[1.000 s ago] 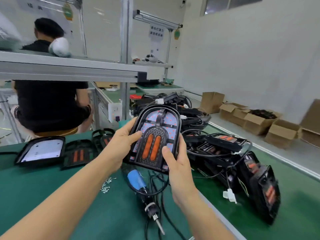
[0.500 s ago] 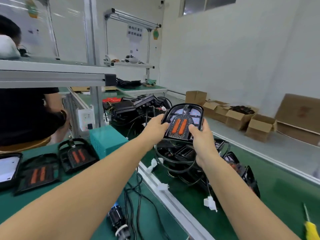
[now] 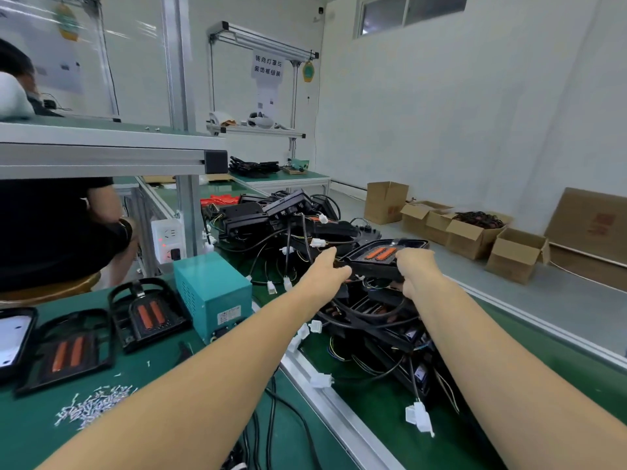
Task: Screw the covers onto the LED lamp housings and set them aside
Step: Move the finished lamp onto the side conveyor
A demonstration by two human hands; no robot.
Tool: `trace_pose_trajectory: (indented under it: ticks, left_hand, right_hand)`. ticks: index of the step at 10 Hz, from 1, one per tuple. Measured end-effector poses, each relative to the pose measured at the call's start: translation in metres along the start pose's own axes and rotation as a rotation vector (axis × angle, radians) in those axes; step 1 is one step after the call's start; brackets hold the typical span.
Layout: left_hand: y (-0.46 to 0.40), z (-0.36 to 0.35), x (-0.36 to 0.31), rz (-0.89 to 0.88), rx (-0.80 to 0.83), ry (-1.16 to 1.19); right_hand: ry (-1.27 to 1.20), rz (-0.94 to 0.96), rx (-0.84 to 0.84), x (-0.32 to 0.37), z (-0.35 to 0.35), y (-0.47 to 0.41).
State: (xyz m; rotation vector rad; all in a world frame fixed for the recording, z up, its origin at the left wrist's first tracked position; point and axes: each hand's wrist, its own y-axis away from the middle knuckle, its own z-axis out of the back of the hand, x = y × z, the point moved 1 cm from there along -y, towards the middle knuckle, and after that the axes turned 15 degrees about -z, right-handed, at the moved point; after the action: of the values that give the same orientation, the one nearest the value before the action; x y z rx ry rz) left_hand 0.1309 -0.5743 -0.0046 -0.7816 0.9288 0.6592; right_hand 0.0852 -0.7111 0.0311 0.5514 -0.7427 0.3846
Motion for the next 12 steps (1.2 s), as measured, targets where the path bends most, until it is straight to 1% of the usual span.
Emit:
trace_pose_trajectory:
  ticks: [1, 2, 3, 4, 5, 6, 7, 8, 9, 10, 11, 12]
  left_hand:
    - [0.000, -0.006, 0.006, -0.098, 0.110, -0.417]
    - [0.001, -0.014, 0.015, -0.132, 0.175, -0.742]
    - [0.001, -0.020, 0.019, -0.181, 0.225, -0.799]
    - [0.001, -0.021, 0.020, -0.188, 0.249, -0.794]
    - [0.001, -0.017, 0.018, -0.187, 0.284, -0.783]
    - [0.002, -0.015, 0.015, -0.181, 0.313, -0.803]
    - [0.003, -0.015, 0.012, -0.155, 0.315, -0.765]
    - [0.004, -0.011, 0.008, -0.113, 0.297, -0.673]
    - [0.009, -0.004, 0.008, -0.080, 0.277, -0.637]
    - [0.017, 0.005, 0.010, -0.075, 0.260, -0.641]
    - [0.031, 0.017, 0.012, -0.057, 0.255, -0.629]
    - [0.047, 0.029, 0.014, -0.042, 0.235, -0.630]
  right_hand:
    - [-0.393, -0.128, 0.200, 0.009, 0.002, -0.005]
    - [-0.475, -0.187, 0.188, 0.011, 0.000, -0.005]
    - [-0.113, -0.103, 0.075, 0.017, -0.012, -0.017]
    - [-0.269, 0.008, 0.048, 0.013, -0.020, -0.017]
    - [0.089, 0.183, -0.215, 0.008, -0.021, -0.022]
    - [0.239, 0.403, -0.222, 0.000, -0.020, -0.019]
    - [0.385, 0.464, -0.222, -0.006, -0.012, -0.021]
    - [0.436, 0.449, -0.217, -0.004, -0.008, -0.021]
    - [0.477, 0.432, -0.223, -0.003, -0.006, -0.019]
    - [0.534, 0.454, -0.274, -0.003, -0.005, -0.013]
    - [0.589, 0.531, -0.361, -0.001, -0.006, -0.004]
    - [0.616, 0.600, -0.390, 0.005, -0.016, 0.012]
